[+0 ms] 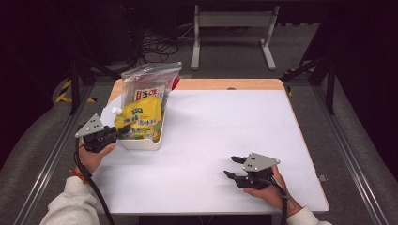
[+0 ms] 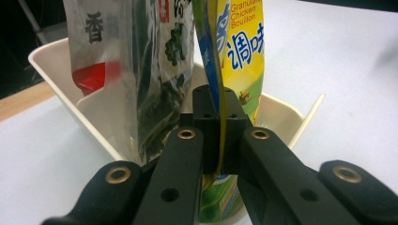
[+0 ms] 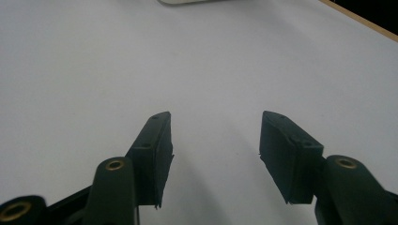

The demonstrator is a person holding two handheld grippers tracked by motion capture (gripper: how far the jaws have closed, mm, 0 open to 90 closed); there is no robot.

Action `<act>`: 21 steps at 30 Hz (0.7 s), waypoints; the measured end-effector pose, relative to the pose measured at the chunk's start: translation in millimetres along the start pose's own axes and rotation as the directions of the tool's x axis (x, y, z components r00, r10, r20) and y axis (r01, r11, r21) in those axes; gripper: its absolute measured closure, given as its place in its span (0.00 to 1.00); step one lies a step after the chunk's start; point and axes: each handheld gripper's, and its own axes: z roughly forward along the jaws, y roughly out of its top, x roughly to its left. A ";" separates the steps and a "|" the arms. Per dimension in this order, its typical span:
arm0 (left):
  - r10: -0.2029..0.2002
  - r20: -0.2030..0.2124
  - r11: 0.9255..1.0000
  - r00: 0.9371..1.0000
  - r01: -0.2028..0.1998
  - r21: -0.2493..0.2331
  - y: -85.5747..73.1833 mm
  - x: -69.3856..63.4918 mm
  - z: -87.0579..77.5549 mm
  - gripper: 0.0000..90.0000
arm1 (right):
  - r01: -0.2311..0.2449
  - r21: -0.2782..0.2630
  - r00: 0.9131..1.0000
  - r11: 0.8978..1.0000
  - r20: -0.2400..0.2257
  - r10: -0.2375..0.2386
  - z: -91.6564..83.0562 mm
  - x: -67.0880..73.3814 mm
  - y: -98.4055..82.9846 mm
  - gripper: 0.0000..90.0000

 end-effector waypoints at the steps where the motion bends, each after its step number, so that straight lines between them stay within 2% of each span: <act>1: -0.002 0.002 1.000 1.000 0.002 0.004 -1.1 0.7 -0.4 0.99 | 0.001 -0.001 1.000 1.000 0.001 -0.001 -0.3 -0.2 0.2 0.49; 4: -0.007 -0.006 1.000 1.000 0.007 0.015 -3.0 0.4 0.5 0.98 | -0.002 -0.004 1.000 1.000 0.007 0.002 -1.5 -1.8 0.6 0.49; 10: -0.023 -0.016 1.000 1.000 0.024 0.006 -4.5 0.1 1.1 0.98 | -0.003 -0.006 1.000 1.000 0.011 0.003 -2.5 -3.1 0.9 0.48; 11: -0.044 -0.026 0.999 0.999 0.044 -0.001 -5.0 -0.4 1.0 0.97 | -0.003 -0.007 1.000 1.000 0.012 0.003 -2.9 -3.2 1.0 0.48; 13: -0.068 -0.018 0.998 0.998 0.068 -0.012 -6.6 -0.6 0.1 0.96 | -0.006 -0.010 1.000 1.000 0.011 0.006 -3.5 -3.8 1.3 0.48; 14: -0.068 -0.018 0.998 0.998 0.068 -0.012 -6.6 -0.6 0.1 0.94 | -0.006 -0.010 1.000 1.000 0.011 0.006 -3.5 -3.8 1.3 0.48; 17: -0.076 -0.058 0.997 0.995 0.076 -0.009 -7.8 -2.8 -1.2 0.88 | -0.001 -0.010 1.000 1.000 0.010 0.001 -4.3 -3.9 2.4 0.48; 20: -0.084 -0.069 0.996 0.994 0.084 -0.015 -9.1 -3.9 -2.2 0.85 | 0.003 -0.010 1.000 1.000 0.006 -0.003 -4.3 -4.1 2.9 0.48; 21: -0.093 -0.084 0.996 0.992 0.093 -0.011 -9.3 -5.2 -3.2 0.85 | 0.003 -0.011 1.000 1.000 0.007 -0.003 -4.1 -4.4 3.2 0.48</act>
